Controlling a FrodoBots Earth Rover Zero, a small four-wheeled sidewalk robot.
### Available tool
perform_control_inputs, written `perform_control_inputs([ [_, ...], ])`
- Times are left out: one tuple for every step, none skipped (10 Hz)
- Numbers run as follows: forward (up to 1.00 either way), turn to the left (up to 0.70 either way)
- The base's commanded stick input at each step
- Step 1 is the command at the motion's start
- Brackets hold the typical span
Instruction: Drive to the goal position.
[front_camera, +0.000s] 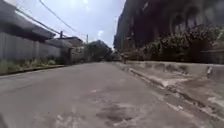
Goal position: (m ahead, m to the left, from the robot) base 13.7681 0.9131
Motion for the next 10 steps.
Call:
perform_control_inputs([
  [1.00,0.00],
  [1.00,0.00],
  [1.00,0.00],
  [1.00,0.00],
  [1.00,0.00],
  [1.00,0.00],
  [1.00,0.00],
  [1.00,0.00],
  [1.00,0.00],
  [1.00,0.00],
])
